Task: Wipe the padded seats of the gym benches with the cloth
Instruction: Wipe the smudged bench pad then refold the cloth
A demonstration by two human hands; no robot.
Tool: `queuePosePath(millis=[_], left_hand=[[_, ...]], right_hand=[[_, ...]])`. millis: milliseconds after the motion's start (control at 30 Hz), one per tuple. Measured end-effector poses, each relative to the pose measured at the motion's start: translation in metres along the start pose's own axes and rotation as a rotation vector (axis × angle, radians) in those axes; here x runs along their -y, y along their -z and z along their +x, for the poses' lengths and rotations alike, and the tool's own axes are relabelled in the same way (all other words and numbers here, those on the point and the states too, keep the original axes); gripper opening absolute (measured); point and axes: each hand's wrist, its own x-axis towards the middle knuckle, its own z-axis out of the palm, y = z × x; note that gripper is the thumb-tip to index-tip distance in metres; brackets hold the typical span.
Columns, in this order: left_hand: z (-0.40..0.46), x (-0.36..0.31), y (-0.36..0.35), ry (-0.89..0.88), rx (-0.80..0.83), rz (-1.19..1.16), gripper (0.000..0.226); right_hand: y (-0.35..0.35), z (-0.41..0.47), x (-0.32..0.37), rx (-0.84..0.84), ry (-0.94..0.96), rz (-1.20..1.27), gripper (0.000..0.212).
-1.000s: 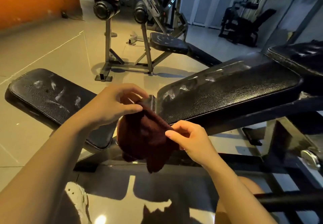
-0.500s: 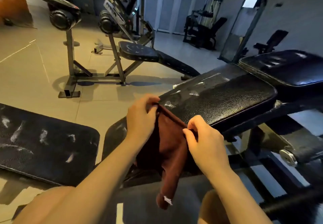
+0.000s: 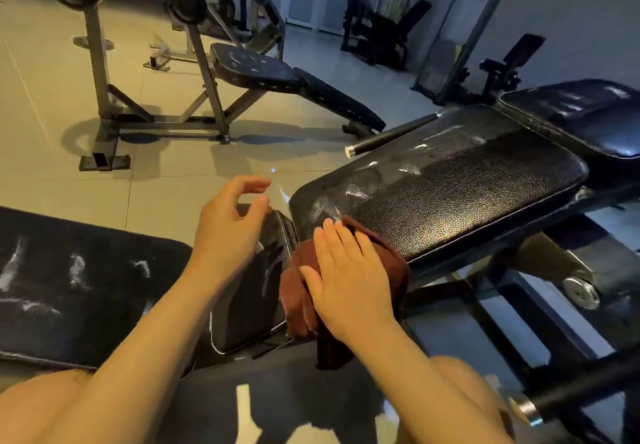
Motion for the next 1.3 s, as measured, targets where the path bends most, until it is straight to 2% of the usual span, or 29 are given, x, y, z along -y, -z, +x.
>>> queuePosePath(millis=[133,267,400,533,600,700,833,933,1100,1233,1300], left_hand=[[-0.024,0.015,0.002,-0.06,0.064,0.163,0.02],[-0.038,0.017,-0.001,-0.147,0.149,0.229,0.02],[-0.036,0.018,-0.003,-0.125,0.128,0.169,0.018],[-0.031,0.015,-0.008,-0.082,0.099,0.093,0.015],[-0.031,0.014,-0.011,-0.067,0.1,0.064,0.016],[-0.031,0.011,-0.018,-0.041,0.106,0.035,0.015],[-0.028,0.006,-0.027,-0.062,0.07,0.044,0.017],[-0.029,0.007,-0.03,-0.09,0.036,0.06,0.019],[-0.032,0.009,-0.042,-0.138,0.04,0.141,0.02],[-0.035,0.016,-0.053,-0.298,0.123,0.246,0.043],[-0.035,0.017,-0.06,-0.284,0.123,0.224,0.049]], right_hand=[[0.014,0.014,-0.038,0.005,-0.025,-0.028,0.072],[0.056,0.031,-0.101,0.089,-0.161,-0.165,0.095],[0.086,0.034,-0.151,0.102,-0.376,-0.289,0.089],[0.083,0.028,-0.143,-0.116,-0.564,-0.201,0.087],[0.079,0.025,-0.129,-0.149,-0.637,-0.156,0.086],[0.067,0.018,-0.1,-0.112,-0.53,-0.166,0.082],[0.03,-0.001,-0.018,-0.011,-0.331,-0.075,0.087],[0.015,-0.009,0.009,0.03,-0.297,-0.025,0.081],[0.038,-0.002,-0.047,-0.078,-0.352,-0.078,0.087],[0.08,0.011,-0.13,-0.072,-0.42,-0.193,0.088],[0.094,0.014,-0.164,-0.05,-0.449,-0.213,0.089]])
